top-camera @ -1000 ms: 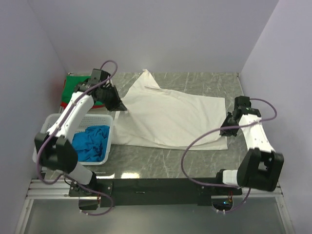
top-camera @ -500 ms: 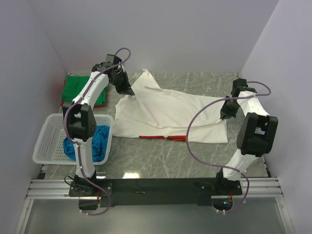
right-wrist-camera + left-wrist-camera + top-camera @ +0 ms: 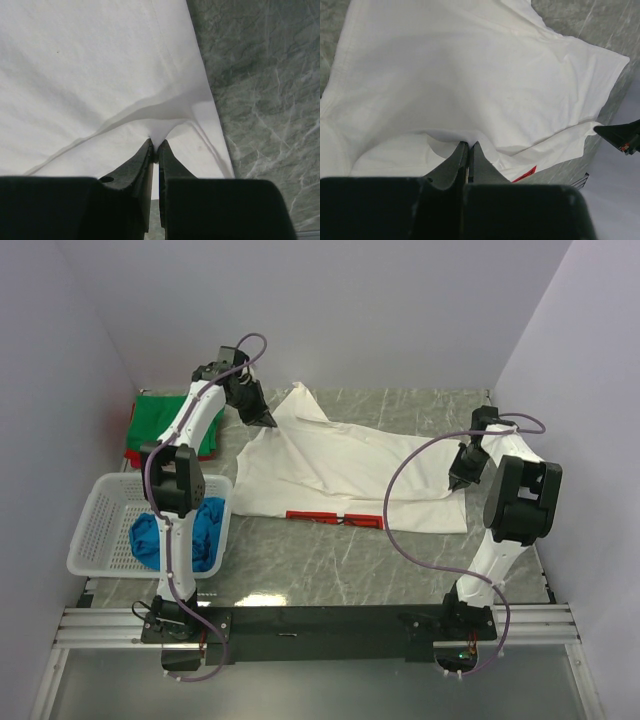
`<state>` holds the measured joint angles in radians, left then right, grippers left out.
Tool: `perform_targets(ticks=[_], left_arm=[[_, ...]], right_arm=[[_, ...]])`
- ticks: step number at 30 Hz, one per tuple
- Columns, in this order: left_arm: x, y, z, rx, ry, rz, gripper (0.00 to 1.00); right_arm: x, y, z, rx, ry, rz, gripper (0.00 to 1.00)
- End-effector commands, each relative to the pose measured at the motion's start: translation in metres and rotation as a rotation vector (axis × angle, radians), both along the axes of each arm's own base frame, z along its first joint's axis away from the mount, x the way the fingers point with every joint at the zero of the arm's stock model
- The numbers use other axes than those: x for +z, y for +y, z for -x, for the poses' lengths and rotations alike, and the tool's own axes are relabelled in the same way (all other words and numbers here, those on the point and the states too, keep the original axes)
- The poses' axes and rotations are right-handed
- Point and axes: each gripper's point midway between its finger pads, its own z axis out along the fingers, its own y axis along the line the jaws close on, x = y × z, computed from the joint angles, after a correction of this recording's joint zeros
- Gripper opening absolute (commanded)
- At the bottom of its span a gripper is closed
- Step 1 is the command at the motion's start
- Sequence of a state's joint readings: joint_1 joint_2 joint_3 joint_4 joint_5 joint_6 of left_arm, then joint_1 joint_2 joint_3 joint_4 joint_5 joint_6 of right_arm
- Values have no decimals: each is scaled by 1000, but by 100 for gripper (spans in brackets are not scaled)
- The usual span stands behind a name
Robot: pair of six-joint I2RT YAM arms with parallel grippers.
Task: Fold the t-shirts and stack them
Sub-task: Fold the tshirt
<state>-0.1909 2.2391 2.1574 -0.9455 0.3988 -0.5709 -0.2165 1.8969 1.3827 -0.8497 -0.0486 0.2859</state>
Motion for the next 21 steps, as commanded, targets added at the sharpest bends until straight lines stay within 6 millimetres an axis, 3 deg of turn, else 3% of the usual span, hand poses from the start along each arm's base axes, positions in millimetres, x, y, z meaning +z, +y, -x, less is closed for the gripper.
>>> perform_targets(ticks=[1, 19, 20, 21], left_arm=[[27, -8, -16, -6, -81, 68, 0], [26, -12, -23, -4, -96, 93, 0], [25, -8, -26, 15, -100, 72, 2], [27, -6, -29, 36, -108, 61, 16]], right_arm=[[10, -7, -16, 6, -53, 17, 0], [25, -6, -22, 8, -89, 14, 0], [27, -6, -24, 10, -97, 12, 10], [30, -6, -26, 7, -106, 12, 21]])
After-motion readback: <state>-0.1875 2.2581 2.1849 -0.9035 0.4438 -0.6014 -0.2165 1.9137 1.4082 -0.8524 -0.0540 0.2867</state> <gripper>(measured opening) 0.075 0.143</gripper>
